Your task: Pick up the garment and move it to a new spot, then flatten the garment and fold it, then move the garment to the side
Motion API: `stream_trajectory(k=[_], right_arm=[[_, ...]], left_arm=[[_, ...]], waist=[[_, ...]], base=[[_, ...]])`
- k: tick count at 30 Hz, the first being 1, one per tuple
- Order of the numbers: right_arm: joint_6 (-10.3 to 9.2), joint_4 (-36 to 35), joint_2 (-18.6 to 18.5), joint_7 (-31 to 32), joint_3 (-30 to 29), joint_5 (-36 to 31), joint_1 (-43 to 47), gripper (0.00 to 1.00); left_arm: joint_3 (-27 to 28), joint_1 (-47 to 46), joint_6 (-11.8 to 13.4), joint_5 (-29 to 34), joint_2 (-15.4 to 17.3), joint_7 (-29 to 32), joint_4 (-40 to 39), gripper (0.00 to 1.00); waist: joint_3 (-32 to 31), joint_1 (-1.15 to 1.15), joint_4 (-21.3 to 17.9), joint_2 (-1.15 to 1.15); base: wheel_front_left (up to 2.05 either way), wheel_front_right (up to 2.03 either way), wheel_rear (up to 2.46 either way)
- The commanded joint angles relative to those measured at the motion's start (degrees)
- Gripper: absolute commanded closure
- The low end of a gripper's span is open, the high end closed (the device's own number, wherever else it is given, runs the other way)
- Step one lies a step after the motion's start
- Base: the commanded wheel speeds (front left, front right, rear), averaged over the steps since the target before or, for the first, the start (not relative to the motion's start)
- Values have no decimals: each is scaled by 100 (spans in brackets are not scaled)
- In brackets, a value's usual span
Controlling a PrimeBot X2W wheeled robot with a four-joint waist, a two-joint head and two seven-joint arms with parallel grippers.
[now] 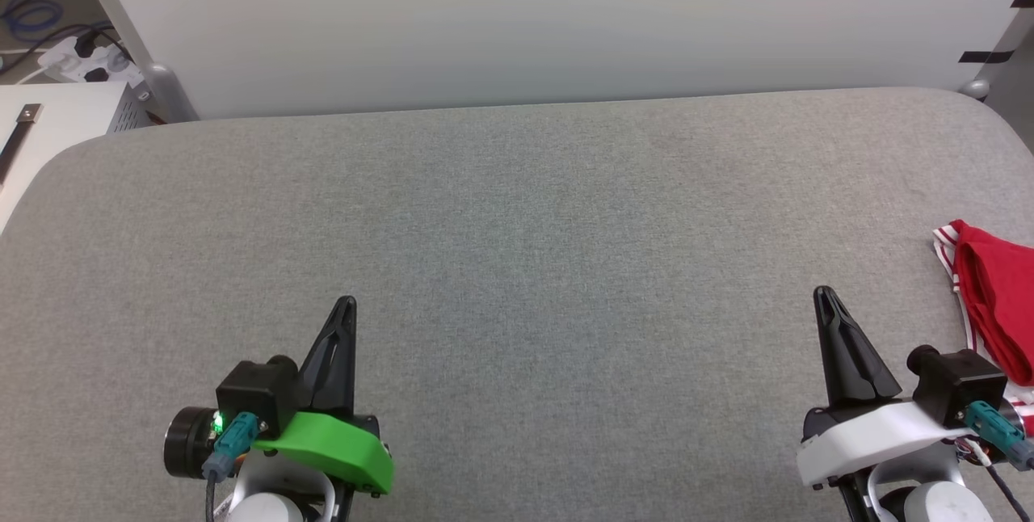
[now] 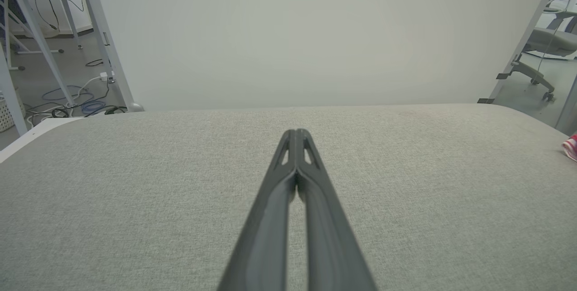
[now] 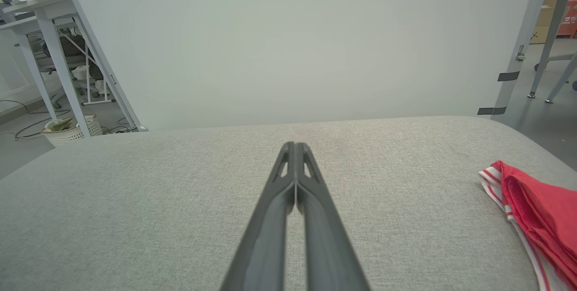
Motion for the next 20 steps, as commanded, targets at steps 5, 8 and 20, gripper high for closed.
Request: stream_trajectory(k=[5, 8, 20], right_arm=[[-2, -48, 47, 97, -25, -133, 23, 100], [-2, -55, 57, 132, -34, -176, 24, 100], [-2, -80, 94, 268, -66, -345, 30, 100]], left_arm=[[62, 49, 80, 125, -49, 90, -60, 100], [78, 52, 98, 158, -55, 126, -77, 100], [139, 64, 166, 284, -79, 264, -142, 100]], waist=[[-10, 0, 13, 0], [-16, 0, 20, 0], [-38, 0, 48, 0]], base=[[0, 0, 0], [0, 0, 0], [0, 0, 0]])
